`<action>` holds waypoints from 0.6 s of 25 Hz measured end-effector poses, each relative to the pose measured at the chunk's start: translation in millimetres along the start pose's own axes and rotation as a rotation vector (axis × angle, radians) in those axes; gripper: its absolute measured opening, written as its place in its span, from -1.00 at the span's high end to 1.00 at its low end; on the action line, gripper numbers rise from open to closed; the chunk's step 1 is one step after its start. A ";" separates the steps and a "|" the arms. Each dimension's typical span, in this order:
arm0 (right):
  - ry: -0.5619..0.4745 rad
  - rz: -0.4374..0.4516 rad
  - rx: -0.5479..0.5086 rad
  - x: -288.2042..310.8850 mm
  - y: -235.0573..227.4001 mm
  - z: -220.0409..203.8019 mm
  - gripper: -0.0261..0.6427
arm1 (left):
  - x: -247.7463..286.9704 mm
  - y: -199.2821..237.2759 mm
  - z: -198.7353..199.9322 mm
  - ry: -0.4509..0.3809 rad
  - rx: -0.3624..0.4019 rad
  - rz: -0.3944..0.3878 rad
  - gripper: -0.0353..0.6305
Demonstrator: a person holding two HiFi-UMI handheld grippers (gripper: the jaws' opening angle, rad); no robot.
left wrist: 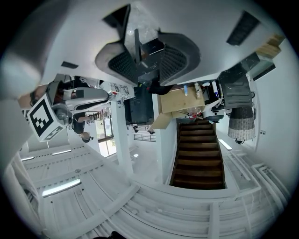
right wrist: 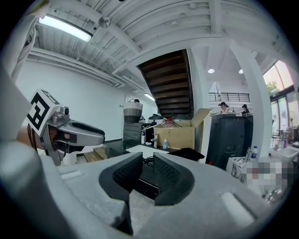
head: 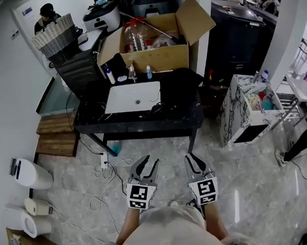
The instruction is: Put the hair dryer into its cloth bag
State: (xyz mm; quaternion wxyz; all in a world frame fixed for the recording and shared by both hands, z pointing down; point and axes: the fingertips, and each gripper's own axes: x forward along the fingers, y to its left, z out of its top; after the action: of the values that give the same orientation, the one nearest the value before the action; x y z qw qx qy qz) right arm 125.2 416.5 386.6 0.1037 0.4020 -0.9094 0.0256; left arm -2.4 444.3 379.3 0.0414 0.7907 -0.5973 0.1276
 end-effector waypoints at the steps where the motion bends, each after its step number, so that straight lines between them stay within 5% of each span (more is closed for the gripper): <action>1: -0.001 0.003 0.003 1.4 -3.7 0.8 0.74 | 3.3 -1.3 2.7 -0.001 -0.002 0.000 0.46; 15: 0.021 0.027 0.001 28.7 -23.0 -0.5 0.74 | 36.3 7.4 4.3 0.004 -0.033 0.004 0.46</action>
State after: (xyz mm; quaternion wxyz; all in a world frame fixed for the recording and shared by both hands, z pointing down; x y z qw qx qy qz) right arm 123.4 380.2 392.2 0.1130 0.3896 -0.9135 0.0316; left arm 0.4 407.4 383.6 0.0556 0.7884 -0.6008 0.1195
